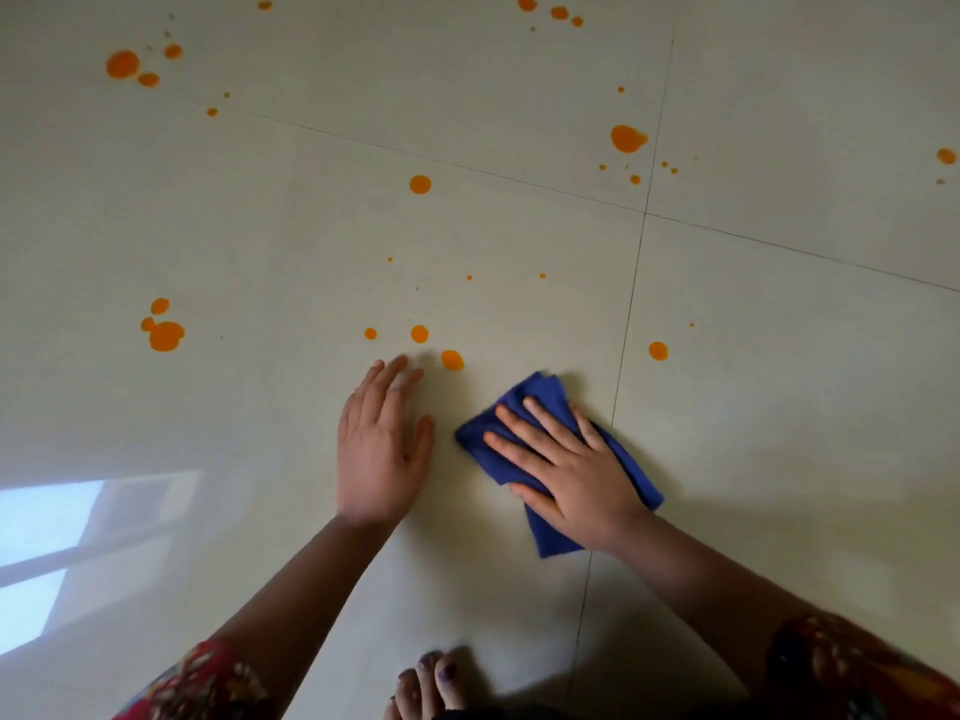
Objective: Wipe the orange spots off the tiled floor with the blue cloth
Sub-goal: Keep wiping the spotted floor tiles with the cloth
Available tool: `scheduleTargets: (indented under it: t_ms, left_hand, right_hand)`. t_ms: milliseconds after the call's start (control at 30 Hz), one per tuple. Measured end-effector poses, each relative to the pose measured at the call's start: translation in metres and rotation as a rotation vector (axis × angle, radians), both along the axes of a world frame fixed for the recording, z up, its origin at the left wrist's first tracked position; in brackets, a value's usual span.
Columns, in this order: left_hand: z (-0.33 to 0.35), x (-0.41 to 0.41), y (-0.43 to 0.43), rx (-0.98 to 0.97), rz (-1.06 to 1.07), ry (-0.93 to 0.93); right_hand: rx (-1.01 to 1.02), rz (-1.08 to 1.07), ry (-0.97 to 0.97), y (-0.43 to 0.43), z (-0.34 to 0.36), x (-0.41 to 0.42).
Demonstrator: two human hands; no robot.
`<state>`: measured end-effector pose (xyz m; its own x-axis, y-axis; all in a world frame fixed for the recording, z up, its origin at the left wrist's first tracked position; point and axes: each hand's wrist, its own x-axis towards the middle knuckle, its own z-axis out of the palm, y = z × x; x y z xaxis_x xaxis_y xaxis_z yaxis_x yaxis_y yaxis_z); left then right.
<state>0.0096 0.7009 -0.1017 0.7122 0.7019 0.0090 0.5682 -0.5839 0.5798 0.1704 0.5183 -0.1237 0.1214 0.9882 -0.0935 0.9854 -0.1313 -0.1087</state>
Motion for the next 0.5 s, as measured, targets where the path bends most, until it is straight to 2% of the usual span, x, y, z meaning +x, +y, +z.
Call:
scheduleTargets:
  t_ms: [67, 167, 233, 333, 433, 500]
  left_hand:
    - [-0.001, -0.003, 0.011, 0.005, 0.040, 0.036]
    - [-0.004, -0.008, 0.021, 0.014, 0.074, 0.127]
    - [-0.005, -0.010, 0.023, 0.008, 0.111, 0.185]
    - [-0.004, -0.015, 0.026, -0.020, 0.197, 0.251]
    - [-0.003, -0.022, 0.026, -0.024, 0.159, 0.276]
    - [-0.003, -0.027, 0.027, -0.045, 0.086, 0.308]
  right_hand:
    - [0.018, -0.141, 0.032, 0.009, -0.002, 0.022]
    - [0.067, -0.633, 0.106, 0.063, -0.005, 0.059]
    - [0.067, -0.759, 0.121, 0.107, -0.004, 0.079]
    - [0.024, -0.591, 0.125, 0.137, -0.005, 0.072]
    - [0.061, -0.267, 0.111, 0.095, -0.002, 0.039]
    - [0.046, -0.230, 0.100, 0.070, -0.002, 0.048]
